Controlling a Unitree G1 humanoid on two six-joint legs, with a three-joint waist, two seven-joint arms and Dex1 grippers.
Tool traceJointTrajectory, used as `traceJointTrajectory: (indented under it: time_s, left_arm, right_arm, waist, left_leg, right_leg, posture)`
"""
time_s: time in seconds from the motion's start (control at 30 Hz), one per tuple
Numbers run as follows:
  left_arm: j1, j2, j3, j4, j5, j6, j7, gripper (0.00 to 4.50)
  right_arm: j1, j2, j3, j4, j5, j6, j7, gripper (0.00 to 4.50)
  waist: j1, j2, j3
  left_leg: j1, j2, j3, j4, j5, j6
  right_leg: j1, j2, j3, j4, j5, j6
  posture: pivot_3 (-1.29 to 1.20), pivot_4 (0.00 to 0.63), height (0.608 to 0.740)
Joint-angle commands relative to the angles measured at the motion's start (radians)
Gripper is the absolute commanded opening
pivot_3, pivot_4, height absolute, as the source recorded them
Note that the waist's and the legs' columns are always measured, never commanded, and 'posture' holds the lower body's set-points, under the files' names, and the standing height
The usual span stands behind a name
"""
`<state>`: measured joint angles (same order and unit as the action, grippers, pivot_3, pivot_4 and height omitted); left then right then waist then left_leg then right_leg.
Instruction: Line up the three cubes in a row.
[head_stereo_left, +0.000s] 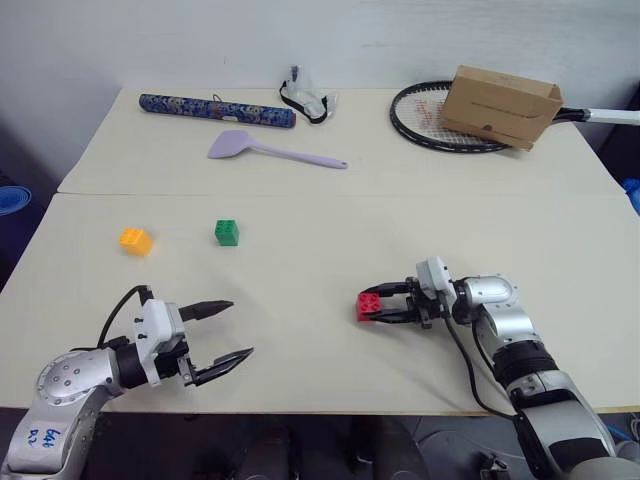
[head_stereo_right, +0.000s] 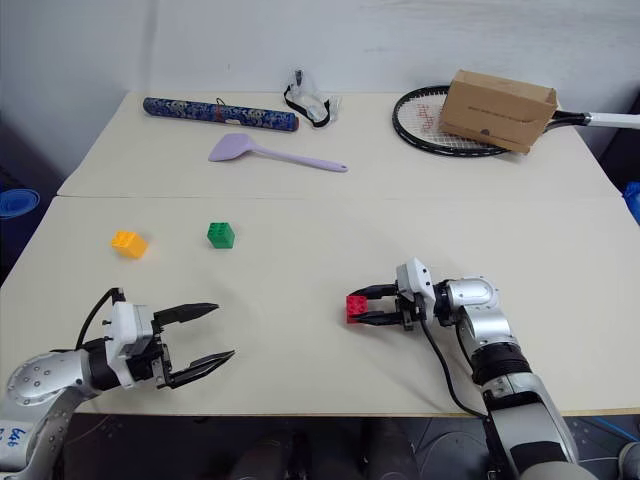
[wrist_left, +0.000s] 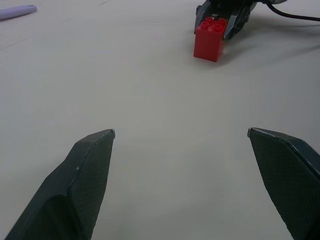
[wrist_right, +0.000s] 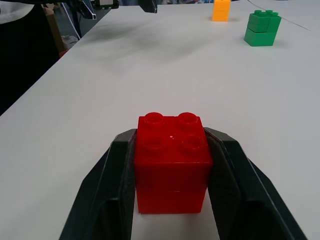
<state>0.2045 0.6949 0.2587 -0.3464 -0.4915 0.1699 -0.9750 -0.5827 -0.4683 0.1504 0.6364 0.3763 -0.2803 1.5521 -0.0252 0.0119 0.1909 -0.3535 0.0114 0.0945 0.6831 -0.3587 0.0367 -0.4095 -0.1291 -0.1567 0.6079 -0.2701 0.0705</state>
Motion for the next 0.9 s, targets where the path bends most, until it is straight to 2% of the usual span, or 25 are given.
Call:
traceJointTrajectory:
  time_s: [0.03,0.13,0.37,0.43,0.57,0.63,0.73,0.9]
  left_arm:
    - [-0.002,0.021,0.015,-0.033,-0.037,0.005,-0.033,4.50]
    - [-0.008,0.028,0.007,-0.026,-0.037,0.000,-0.053,4.50]
    - [-0.015,0.015,0.030,0.038,-0.013,-0.038,-0.053,4.50]
    - [0.010,0.001,0.080,0.076,-0.004,-0.067,-0.024,4.50]
    - [0.087,-0.061,0.246,0.156,-0.017,-0.106,0.081,4.50]
    - [0.146,-0.098,0.349,0.199,-0.038,-0.116,0.127,4.50]
    - [0.206,-0.141,0.449,0.266,-0.056,-0.134,0.160,4.50]
    - [0.217,-0.196,0.521,0.299,-0.101,-0.110,0.230,4.50]
  right_arm:
    - [-0.016,-0.023,-0.017,0.022,-0.006,-0.021,0.061,1.47]
    - [-0.015,-0.027,-0.029,0.015,-0.005,-0.022,0.056,1.47]
    - [0.045,-0.108,-0.068,-0.152,0.060,-0.033,0.062,3.81]
    - [0.085,-0.144,-0.112,-0.237,0.097,-0.009,0.049,4.47]
    - [0.212,-0.176,-0.208,-0.415,0.155,0.056,-0.072,4.47]
    - [0.294,-0.116,-0.300,-0.485,0.202,0.018,-0.182,4.47]
    - [0.384,-0.080,-0.359,-0.565,0.136,0.055,-0.390,4.47]
    - [0.480,-0.045,-0.355,-0.680,0.250,0.116,-0.379,4.47]
  waist:
    - [0.000,0.000,0.000]
    - [-0.001,0.000,0.000]
    - [0.001,0.000,0.000]
    - [0.001,0.000,0.000]
    - [-0.001,0.000,0.000]
    - [-0.002,-0.001,0.001]
    - [0.001,-0.001,0.001]
    - [0.023,-0.001,0.001]
  left_leg:
    - [0.000,0.000,0.000,0.000,0.000,0.000]
    - [0.000,0.000,0.000,0.000,0.000,0.000]
    - [-0.001,0.000,0.000,0.000,0.000,-0.001]
    - [0.000,0.000,0.000,0.000,0.000,-0.001]
    - [0.000,0.001,0.000,-0.001,-0.001,-0.002]
    - [0.000,0.001,0.000,-0.001,-0.001,-0.001]
    - [0.000,0.001,0.000,-0.001,-0.003,-0.001]
    - [0.000,0.001,0.001,-0.001,-0.007,-0.004]
  right_leg:
    - [0.000,0.000,0.000,0.000,0.000,0.000]
    - [0.000,0.000,0.000,0.000,0.000,0.000]
    - [0.000,0.000,0.000,0.000,0.000,0.000]
    - [0.000,0.000,0.000,0.000,0.000,0.000]
    - [-0.001,0.001,0.000,-0.001,0.000,0.000]
    - [0.000,0.001,0.000,-0.002,0.000,0.000]
    - [0.000,0.001,0.000,-0.003,0.000,0.000]
    - [-0.001,-0.001,0.001,-0.005,0.000,0.000]
  posture:
    - [0.00,0.150,0.740]
    - [0.00,0.150,0.740]
    - [0.00,0.150,0.740]
    - [0.00,0.150,0.740]
    - [0.00,0.150,0.740]
    - [0.00,0.150,0.740]
    - [0.00,0.150,0.740]
    - [0.00,0.150,0.740]
